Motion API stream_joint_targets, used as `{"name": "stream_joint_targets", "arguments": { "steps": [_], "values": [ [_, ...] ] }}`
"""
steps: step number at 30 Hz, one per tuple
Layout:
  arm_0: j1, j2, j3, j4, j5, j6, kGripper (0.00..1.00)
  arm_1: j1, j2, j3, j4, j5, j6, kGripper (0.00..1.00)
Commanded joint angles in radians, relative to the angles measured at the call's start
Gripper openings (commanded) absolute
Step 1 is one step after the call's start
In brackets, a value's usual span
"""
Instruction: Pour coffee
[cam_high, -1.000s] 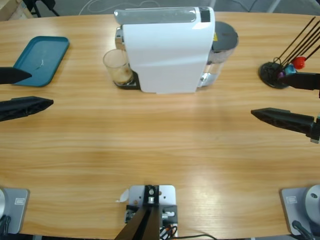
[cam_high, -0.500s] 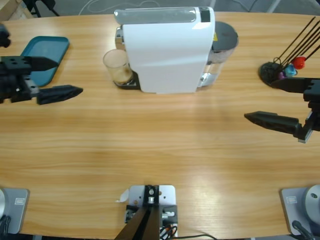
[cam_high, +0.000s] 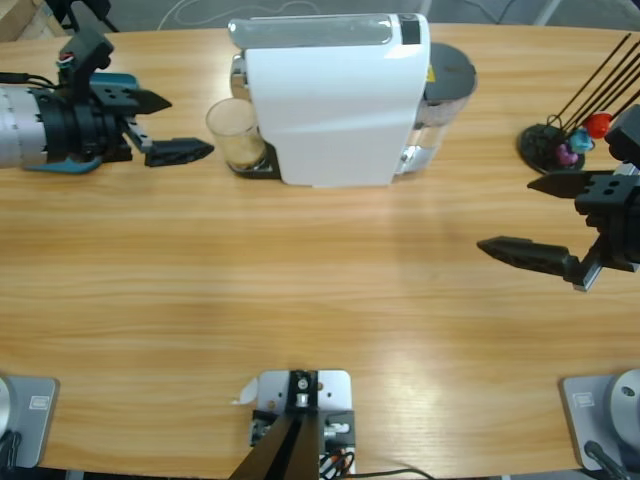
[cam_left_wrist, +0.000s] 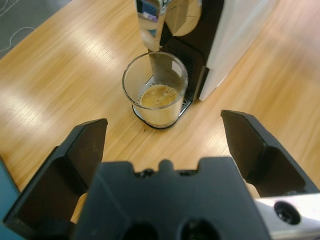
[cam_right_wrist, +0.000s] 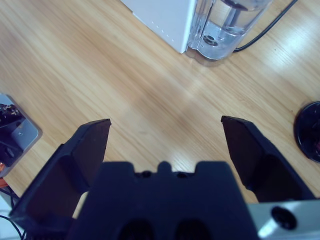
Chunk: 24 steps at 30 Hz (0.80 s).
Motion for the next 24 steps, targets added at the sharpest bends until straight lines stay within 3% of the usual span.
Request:
{"name": "stream_joint_targets", "arguments": {
  "steps": [1,24],
  "values": [
    [0.021,0.120,-0.006,-0.065,-0.065,0.010,1.000,-0.009,0.038,0.003,0.010,-0.003,-0.014,1.000],
    [0.048,0.236,-0.082,-0.109,-0.115,0.010,1.000,-0.010,0.051,0.002,0.012,-0.005,-0.014,1.000]
  ]
}}
